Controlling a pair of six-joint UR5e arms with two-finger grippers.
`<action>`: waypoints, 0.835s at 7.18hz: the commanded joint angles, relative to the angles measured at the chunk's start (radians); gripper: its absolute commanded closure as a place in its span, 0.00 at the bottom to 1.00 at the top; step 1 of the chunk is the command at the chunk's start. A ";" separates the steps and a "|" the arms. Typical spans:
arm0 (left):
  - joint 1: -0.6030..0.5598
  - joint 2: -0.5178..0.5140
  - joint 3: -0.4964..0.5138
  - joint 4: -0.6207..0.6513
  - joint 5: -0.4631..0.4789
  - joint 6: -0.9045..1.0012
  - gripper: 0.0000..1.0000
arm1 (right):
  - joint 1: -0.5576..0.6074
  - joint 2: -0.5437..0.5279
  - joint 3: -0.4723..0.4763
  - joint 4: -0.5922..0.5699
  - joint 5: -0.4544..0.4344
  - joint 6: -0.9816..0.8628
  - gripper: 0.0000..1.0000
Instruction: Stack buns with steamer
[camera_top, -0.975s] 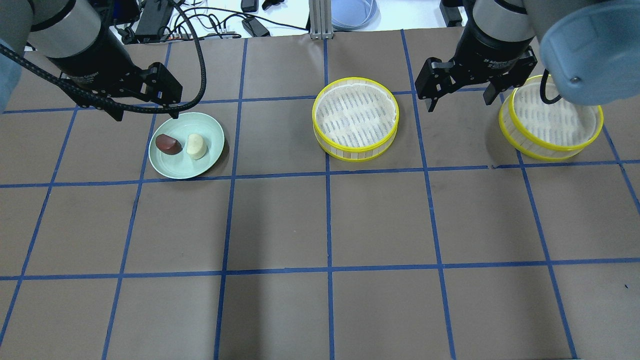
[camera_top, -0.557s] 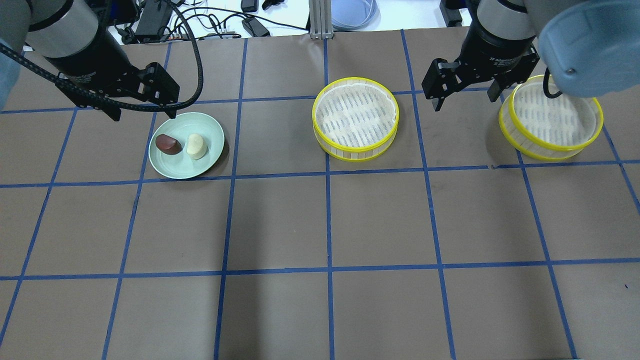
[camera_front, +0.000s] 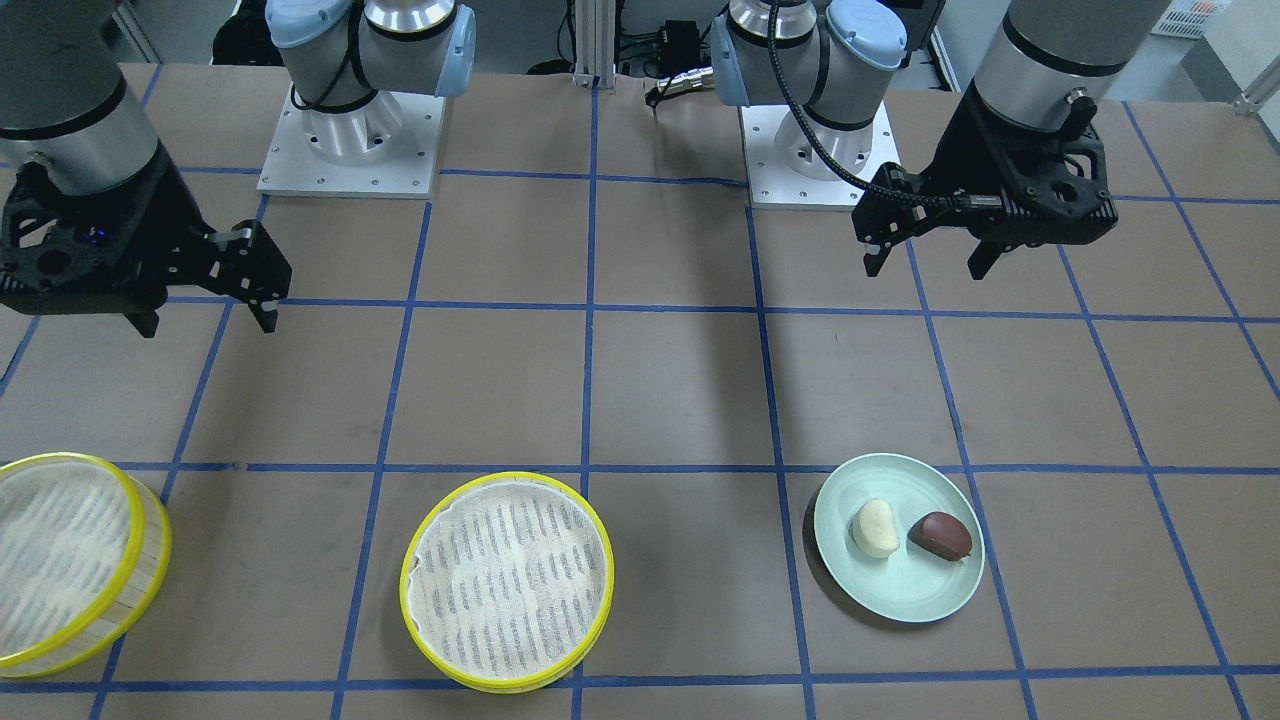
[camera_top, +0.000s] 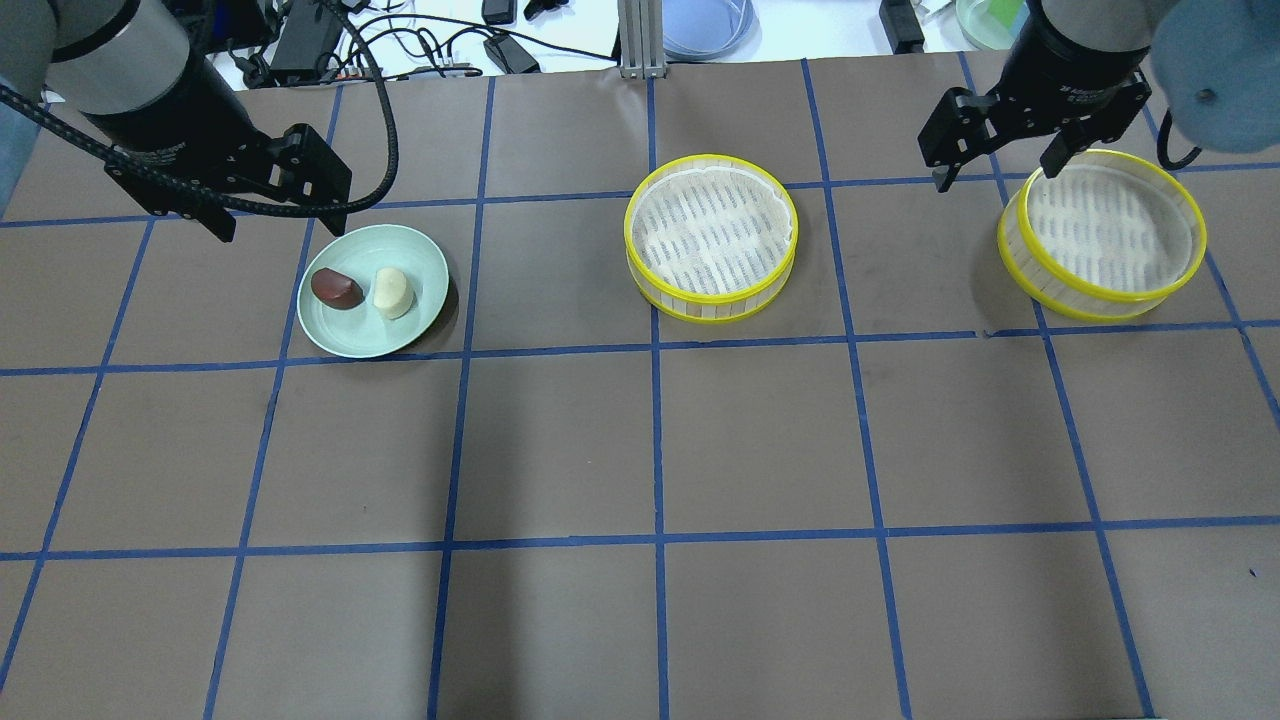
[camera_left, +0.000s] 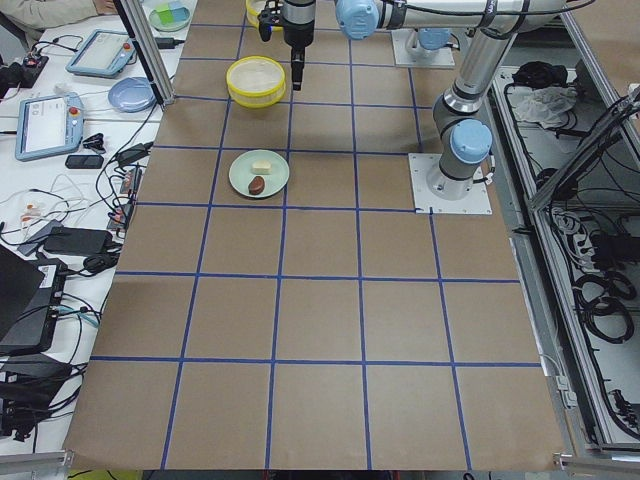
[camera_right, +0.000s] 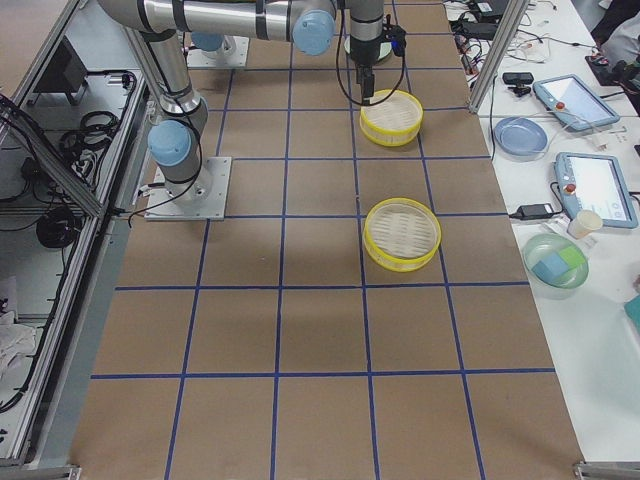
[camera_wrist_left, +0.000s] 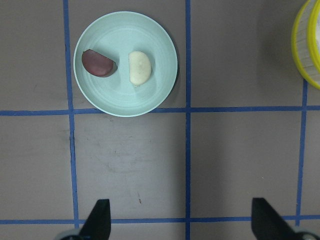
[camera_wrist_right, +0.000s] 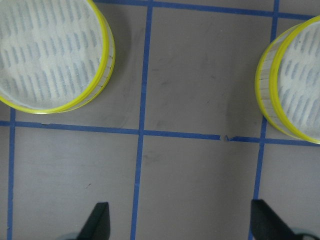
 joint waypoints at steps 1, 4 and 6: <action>0.047 -0.021 -0.008 -0.002 -0.002 0.073 0.00 | -0.067 0.035 -0.008 -0.033 0.002 -0.082 0.00; 0.123 -0.100 -0.079 0.097 -0.007 0.142 0.00 | -0.219 0.130 -0.041 -0.146 0.011 -0.298 0.00; 0.123 -0.235 -0.108 0.356 -0.020 0.149 0.00 | -0.297 0.226 -0.123 -0.154 0.042 -0.395 0.00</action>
